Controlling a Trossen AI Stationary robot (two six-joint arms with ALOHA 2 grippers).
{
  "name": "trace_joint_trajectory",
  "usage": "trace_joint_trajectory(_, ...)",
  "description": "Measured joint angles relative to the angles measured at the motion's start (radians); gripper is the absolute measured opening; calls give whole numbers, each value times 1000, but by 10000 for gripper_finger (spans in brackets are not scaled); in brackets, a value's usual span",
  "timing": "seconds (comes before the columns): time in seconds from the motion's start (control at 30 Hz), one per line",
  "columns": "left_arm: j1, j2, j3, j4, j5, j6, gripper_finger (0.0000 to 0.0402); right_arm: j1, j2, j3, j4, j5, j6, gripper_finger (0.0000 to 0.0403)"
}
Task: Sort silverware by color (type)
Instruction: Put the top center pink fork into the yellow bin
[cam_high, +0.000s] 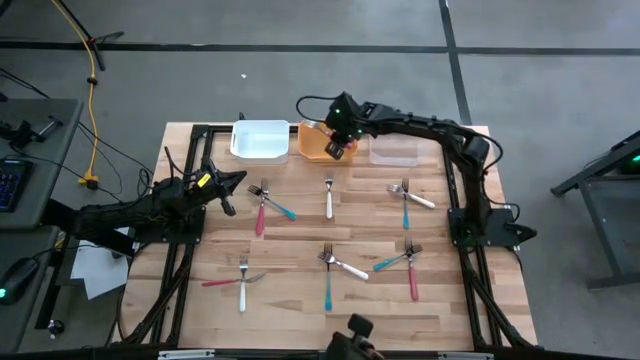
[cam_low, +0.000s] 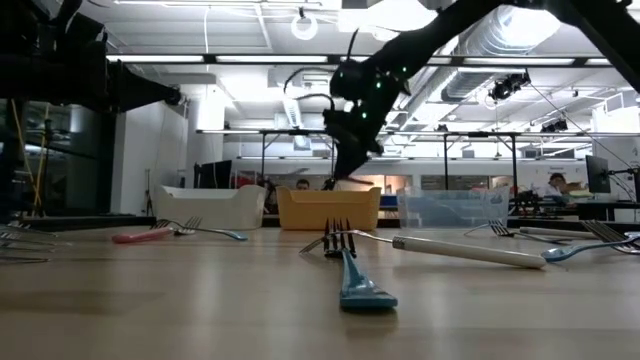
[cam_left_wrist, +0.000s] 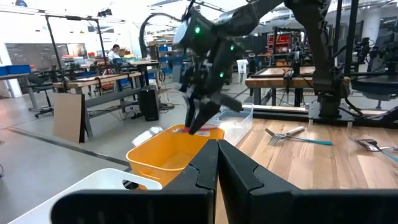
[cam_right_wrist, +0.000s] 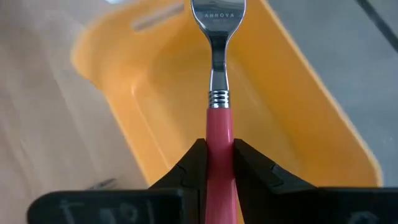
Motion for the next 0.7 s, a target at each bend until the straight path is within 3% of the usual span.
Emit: trace_joint_trajectory(0.7,0,0,0,1,0,0,3,-38,70,-1,-9,-65,-26,48)
